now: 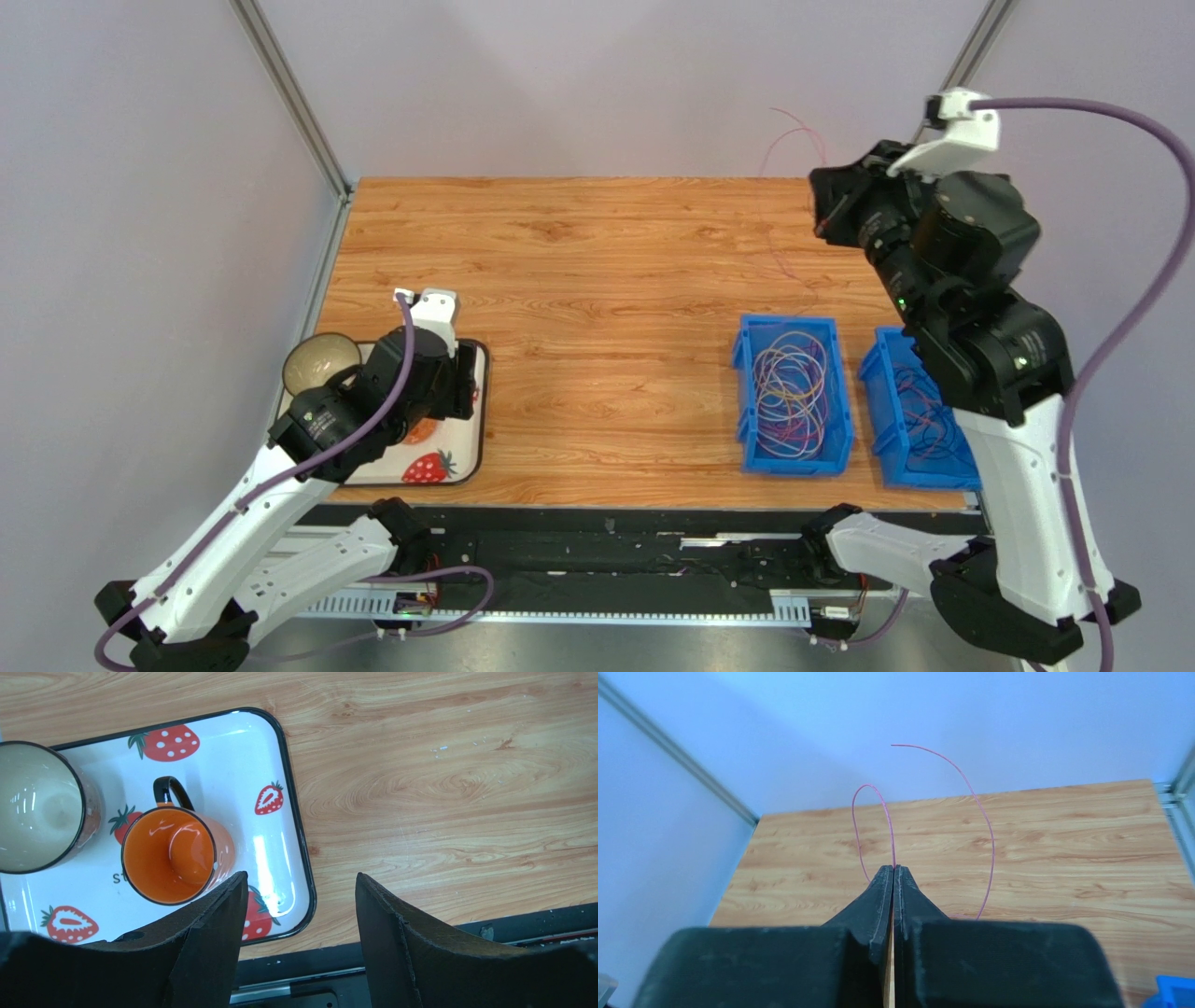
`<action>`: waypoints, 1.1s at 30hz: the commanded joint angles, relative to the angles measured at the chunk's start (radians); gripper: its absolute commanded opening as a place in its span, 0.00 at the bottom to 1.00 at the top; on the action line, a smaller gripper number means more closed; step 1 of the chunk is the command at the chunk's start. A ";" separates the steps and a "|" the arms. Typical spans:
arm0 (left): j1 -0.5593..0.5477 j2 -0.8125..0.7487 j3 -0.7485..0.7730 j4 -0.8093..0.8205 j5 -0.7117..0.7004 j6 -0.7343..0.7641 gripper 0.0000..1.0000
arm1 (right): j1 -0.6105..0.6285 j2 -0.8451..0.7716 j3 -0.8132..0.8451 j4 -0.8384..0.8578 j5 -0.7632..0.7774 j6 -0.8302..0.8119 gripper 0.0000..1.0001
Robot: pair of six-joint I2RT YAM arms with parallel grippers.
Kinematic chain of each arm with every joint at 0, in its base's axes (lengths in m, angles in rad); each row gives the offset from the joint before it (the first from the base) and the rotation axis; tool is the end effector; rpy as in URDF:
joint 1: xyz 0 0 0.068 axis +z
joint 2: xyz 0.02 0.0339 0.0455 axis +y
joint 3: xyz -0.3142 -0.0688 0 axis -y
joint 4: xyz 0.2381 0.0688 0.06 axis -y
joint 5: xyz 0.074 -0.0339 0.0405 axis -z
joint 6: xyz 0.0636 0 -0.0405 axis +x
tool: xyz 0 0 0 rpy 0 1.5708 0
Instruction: Untangle the cables
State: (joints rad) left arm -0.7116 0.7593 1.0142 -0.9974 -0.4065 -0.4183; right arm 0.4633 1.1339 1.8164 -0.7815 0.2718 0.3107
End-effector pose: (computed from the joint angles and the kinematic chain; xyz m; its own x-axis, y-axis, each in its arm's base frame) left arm 0.0959 -0.0495 0.3584 -0.6219 0.0436 -0.7818 0.1385 0.9888 -0.0550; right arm 0.1584 0.0601 0.5816 -0.1427 0.2579 -0.9556 -0.1553 0.9477 0.2790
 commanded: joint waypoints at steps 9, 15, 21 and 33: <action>0.006 -0.002 -0.005 0.033 0.017 0.021 0.65 | -0.008 -0.115 0.064 -0.062 0.656 -0.105 0.00; 0.004 0.011 -0.005 0.036 0.026 0.024 0.65 | -0.009 -0.125 0.026 -0.059 0.862 -0.165 0.00; 0.006 0.021 -0.005 0.034 0.025 0.021 0.63 | -0.018 -0.140 -0.058 -0.053 0.981 -0.197 0.00; 0.004 0.034 -0.003 0.033 0.028 0.019 0.62 | -0.506 -0.174 -0.382 -0.116 0.653 -0.072 0.00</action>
State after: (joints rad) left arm -0.7116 0.7837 1.0126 -0.9901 -0.3828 -0.4129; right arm 0.0971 0.9710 1.5036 -0.8696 1.1179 0.1577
